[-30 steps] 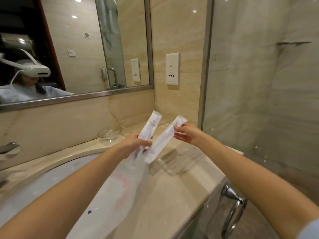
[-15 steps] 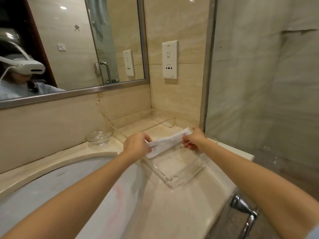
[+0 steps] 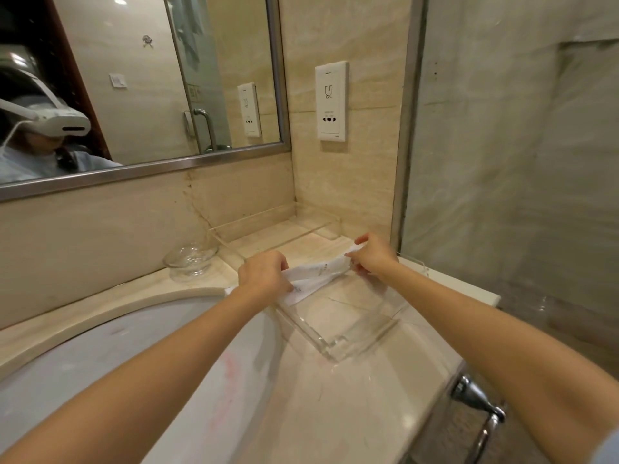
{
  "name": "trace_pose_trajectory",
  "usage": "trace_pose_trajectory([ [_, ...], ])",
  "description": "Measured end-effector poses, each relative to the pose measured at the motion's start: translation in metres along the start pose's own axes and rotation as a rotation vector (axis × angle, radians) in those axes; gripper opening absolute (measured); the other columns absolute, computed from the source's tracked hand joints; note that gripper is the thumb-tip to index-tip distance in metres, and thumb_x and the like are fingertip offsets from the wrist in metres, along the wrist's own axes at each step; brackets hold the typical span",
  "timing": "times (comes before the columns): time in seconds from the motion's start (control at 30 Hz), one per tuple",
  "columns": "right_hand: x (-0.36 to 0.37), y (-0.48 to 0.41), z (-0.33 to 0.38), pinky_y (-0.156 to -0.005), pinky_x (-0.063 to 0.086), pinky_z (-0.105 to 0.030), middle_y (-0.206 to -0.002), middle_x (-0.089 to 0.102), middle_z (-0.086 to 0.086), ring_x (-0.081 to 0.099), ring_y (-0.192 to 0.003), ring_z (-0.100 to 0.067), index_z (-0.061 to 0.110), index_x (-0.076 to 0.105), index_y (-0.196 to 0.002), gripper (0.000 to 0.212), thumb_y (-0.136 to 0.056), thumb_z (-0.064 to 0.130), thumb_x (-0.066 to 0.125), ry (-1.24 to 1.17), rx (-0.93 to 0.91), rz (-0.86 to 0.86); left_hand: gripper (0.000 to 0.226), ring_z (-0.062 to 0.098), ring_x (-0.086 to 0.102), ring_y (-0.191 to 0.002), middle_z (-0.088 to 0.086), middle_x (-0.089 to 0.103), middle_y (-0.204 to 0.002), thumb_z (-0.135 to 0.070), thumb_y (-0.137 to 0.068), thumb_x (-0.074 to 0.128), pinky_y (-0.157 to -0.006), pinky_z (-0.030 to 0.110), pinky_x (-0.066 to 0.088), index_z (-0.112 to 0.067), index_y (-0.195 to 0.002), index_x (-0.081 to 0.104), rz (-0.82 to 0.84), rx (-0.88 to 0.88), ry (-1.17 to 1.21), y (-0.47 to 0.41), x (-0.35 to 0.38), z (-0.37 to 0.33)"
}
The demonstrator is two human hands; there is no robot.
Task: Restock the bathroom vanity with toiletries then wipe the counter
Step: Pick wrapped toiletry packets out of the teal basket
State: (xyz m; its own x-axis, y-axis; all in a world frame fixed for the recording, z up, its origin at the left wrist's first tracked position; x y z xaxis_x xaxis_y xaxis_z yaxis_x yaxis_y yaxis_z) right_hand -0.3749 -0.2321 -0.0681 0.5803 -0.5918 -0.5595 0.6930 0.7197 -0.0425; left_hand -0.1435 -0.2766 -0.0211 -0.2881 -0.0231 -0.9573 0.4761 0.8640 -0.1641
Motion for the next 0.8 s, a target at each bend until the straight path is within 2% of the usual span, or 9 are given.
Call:
trace_pose_trajectory([
  [0.07,-0.007,0.010,0.013,-0.063,0.056,-0.031,-0.099,0.068,-0.009,0.065,-0.071,-0.019,0.016,0.052,-0.111,0.033,-0.087,0.035,0.065,-0.276,-0.053,0.113,0.027,0.020,0.065,-0.090,-0.001,0.069,-0.093,-0.032,-0.074,0.077,-0.071,0.027,0.042,-0.021,-0.096,0.065,0.024,-0.028,0.065,-0.001,-0.010,0.004],
  [0.17,-0.016,0.035,0.035,-0.077,0.056,-0.028,-0.112,0.064,-0.005,0.066,-0.094,-0.017,0.017,0.057,-0.115,0.037,-0.089,0.043,0.058,-0.434,-0.144,0.407,0.029,0.016,0.064,-0.067,-0.003,0.065,-0.077,-0.032,-0.072,0.080,-0.061,0.027,0.049,-0.018,-0.092,0.065,0.052,-0.028,0.232,-0.004,-0.020,-0.001],
  [0.23,-0.023,0.045,0.041,-0.082,0.054,-0.029,-0.108,0.068,-0.003,0.067,-0.098,-0.017,0.018,0.061,-0.112,0.033,-0.085,0.036,0.066,-0.404,-0.224,0.488,0.038,0.014,0.062,-0.065,0.000,0.063,-0.081,-0.027,-0.071,0.081,-0.058,0.028,0.055,-0.014,-0.100,0.062,0.161,-0.032,0.502,-0.002,-0.015,-0.014],
  [0.37,-0.043,0.038,0.033,-0.071,0.054,-0.024,-0.096,0.071,-0.001,0.069,-0.084,-0.014,0.013,0.062,-0.110,0.032,-0.082,0.026,0.071,-0.372,-0.208,0.346,0.035,0.012,0.062,-0.065,0.000,0.063,-0.081,-0.021,-0.077,0.077,-0.058,0.025,0.054,-0.013,-0.104,0.057,0.374,0.019,0.670,0.005,0.000,-0.045],
  [0.5,-0.054,0.028,0.006,-0.062,0.050,-0.018,-0.092,0.069,-0.001,0.066,-0.076,-0.011,0.007,0.063,-0.110,0.031,-0.086,0.026,0.067,-0.255,-0.076,0.306,0.020,0.017,0.065,-0.076,0.001,0.068,-0.083,-0.019,-0.079,0.072,-0.064,0.029,0.047,-0.013,-0.097,0.063,0.272,0.095,0.390,-0.001,0.008,-0.045],
  [0.57,-0.054,0.022,-0.003,-0.053,0.045,-0.016,-0.085,0.065,-0.001,0.062,-0.066,-0.009,0.007,0.064,-0.101,0.023,-0.087,0.025,0.067,-0.148,-0.054,0.232,0.009,0.017,0.056,-0.070,0.000,0.060,-0.073,-0.022,-0.081,0.069,-0.057,0.026,0.038,-0.015,-0.084,0.064,0.197,0.101,0.222,-0.002,0.011,-0.038],
  [0.63,-0.051,0.015,-0.006,-0.048,0.042,-0.018,-0.079,0.063,-0.002,0.061,-0.058,-0.011,0.008,0.063,-0.090,0.018,-0.085,0.024,0.069,-0.063,-0.044,0.148,0.014,0.018,0.055,-0.076,0.001,0.062,-0.080,-0.027,-0.082,0.069,-0.061,0.026,0.036,-0.015,-0.090,0.069,0.151,0.111,0.137,-0.002,0.017,-0.033],
  [0.73,-0.046,0.005,-0.007,-0.063,0.053,-0.029,-0.079,0.070,-0.003,0.067,-0.059,-0.016,0.010,0.067,-0.088,0.022,-0.080,0.030,0.074,0.133,-0.067,0.041,0.035,0.019,0.060,-0.099,-0.001,0.067,-0.107,-0.032,-0.079,0.072,-0.076,0.027,0.043,-0.021,-0.112,0.066,0.107,0.107,0.105,-0.004,0.023,-0.029],
  [0.8,-0.042,0.006,-0.004,-0.077,0.055,-0.034,-0.082,0.071,0.000,0.070,-0.072,-0.018,0.018,0.065,-0.090,0.025,-0.079,0.038,0.074,0.320,-0.103,-0.025,0.038,0.019,0.059,-0.102,-0.002,0.065,-0.108,-0.033,-0.077,0.074,-0.077,0.028,0.043,-0.024,-0.113,0.062,0.059,0.126,0.091,-0.005,0.022,-0.030],
])
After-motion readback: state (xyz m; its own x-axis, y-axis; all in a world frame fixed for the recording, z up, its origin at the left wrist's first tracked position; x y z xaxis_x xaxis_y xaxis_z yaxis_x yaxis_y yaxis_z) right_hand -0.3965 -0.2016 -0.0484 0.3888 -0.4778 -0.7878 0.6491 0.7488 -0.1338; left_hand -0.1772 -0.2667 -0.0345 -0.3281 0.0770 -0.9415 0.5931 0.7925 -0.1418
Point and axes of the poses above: each hand's wrist, its own y-axis away from the middle knuckle, its own x-axis out of the palm, z = x × y, the point moved 6 cm from there along -y, towards the middle knuckle
